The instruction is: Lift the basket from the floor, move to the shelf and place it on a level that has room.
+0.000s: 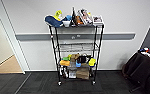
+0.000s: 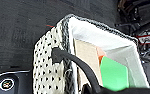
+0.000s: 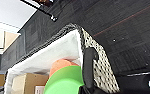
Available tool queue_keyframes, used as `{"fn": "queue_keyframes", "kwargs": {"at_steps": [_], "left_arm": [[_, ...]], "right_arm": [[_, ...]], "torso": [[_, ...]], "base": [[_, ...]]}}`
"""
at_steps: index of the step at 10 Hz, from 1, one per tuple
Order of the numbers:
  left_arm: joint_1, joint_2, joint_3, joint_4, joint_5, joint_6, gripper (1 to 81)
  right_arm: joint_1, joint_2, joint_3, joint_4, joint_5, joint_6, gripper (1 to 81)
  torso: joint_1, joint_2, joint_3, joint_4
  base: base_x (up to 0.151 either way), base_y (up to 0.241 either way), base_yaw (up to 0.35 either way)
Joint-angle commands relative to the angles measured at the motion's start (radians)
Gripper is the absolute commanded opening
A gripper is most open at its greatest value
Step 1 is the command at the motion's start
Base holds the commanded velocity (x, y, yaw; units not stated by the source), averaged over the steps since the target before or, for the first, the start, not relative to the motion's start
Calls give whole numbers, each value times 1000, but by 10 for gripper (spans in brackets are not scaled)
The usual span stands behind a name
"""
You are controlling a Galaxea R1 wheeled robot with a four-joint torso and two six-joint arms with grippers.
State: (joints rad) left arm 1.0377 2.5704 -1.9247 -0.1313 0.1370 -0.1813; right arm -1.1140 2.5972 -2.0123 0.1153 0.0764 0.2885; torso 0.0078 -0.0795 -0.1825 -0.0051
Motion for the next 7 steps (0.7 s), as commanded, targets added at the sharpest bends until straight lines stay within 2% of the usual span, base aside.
{"fn": "queue_keyframes", "kwargs": {"at_steps": [1,7], "left_arm": [[-126,-19,47,7,18,8,10],[-126,-19,52,7,16,8,10]], "right_arm": [[119,-23,24,-11,-7,3,10],[114,-24,29,-11,-7,4,10]], "torso": [[0,0,0,0],[1,1,0,0]], "base": [[114,0,0],[125,0,0]]}}
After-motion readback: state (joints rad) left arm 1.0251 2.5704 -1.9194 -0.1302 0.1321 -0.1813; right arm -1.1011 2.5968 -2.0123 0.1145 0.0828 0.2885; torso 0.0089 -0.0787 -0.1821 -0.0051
